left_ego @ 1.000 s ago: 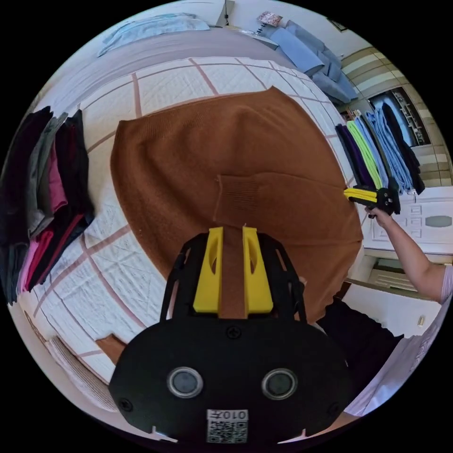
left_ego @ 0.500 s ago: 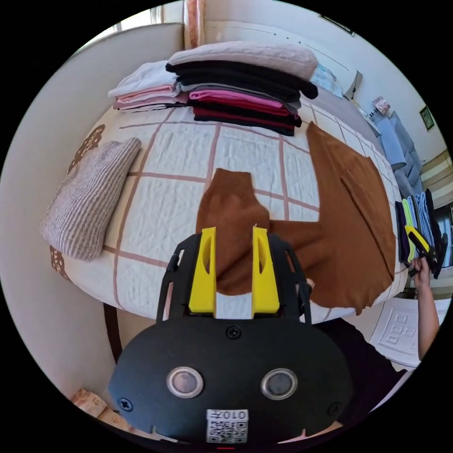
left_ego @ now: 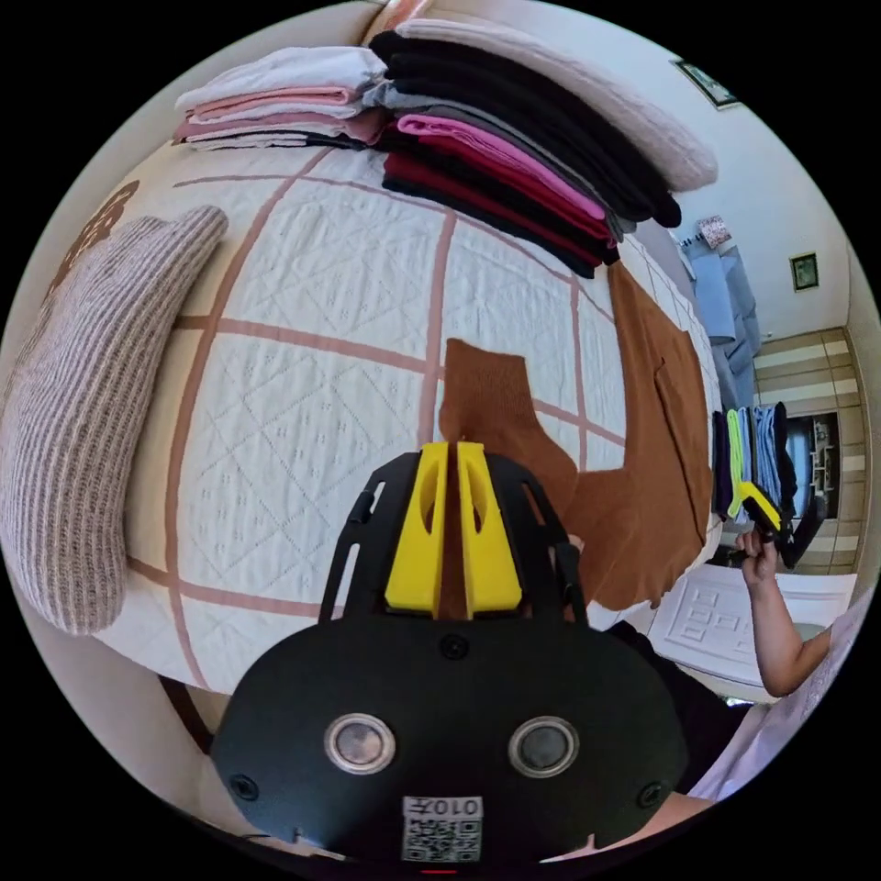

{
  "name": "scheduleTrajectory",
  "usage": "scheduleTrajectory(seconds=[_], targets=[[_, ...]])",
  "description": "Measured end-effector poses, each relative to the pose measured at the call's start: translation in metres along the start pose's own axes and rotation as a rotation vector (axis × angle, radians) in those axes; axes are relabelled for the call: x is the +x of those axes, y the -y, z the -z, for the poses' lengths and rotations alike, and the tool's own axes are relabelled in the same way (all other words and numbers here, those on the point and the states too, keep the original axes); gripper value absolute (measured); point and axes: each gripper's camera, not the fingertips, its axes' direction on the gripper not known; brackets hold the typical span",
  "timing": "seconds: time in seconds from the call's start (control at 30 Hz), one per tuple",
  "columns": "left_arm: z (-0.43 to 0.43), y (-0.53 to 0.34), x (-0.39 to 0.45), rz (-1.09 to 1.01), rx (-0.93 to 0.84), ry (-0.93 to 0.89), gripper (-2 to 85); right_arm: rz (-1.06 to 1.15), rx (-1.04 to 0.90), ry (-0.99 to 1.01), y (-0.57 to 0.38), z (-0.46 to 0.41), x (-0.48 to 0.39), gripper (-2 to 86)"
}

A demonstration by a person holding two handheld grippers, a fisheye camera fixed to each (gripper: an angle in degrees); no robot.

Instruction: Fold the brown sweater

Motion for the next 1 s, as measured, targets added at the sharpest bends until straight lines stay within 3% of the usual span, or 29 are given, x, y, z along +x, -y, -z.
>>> scheduleTrajectory(seconds=[0.07,0.2,0.37,0.5,0.6,0.63,0.73,0.9,1.0], targets=[[0.042,-0.017,0.01,0.02,0.168,-0.092,1.0,-0.019,0.002,0.011,-0.008,0.001,0.01,2.5],[0.13,-0.039,0.068,0.021,0.399,-0.028,0.5,-0.066,0.028,0.025,-0.03,0.009,0.035,2.7],[0.212,-0.02,0.278,-0.326,0.526,0.165,0.8,-0.112,0.039,0.02,-0.06,0.026,0.072,2.7],[0.198,0.013,0.43,-0.517,0.534,0.163,2.4,-0.159,0.057,-0.025,-0.087,0.049,0.11,2.8],[0.139,0.04,0.551,-0.676,0.446,0.073,5.8,-0.205,0.07,-0.052,-0.105,0.061,0.137,2.9],[0.099,0.048,0.592,-0.715,0.32,0.08,7.1,-0.216,0.072,-0.052,-0.108,0.062,0.142,2.9],[0.012,0.025,0.645,-0.793,0.142,0.095,9.4,-0.267,0.07,-0.036,-0.121,0.065,0.165,3.0],[-0.017,-0.053,0.637,-0.828,0.062,0.213,11.7,-0.379,0.065,0.03,-0.125,0.047,0.206,4.0],[-0.033,-0.084,0.594,-0.792,-0.075,0.387,12.8,-0.446,0.055,0.103,-0.1,0.02,0.23,6.8]])
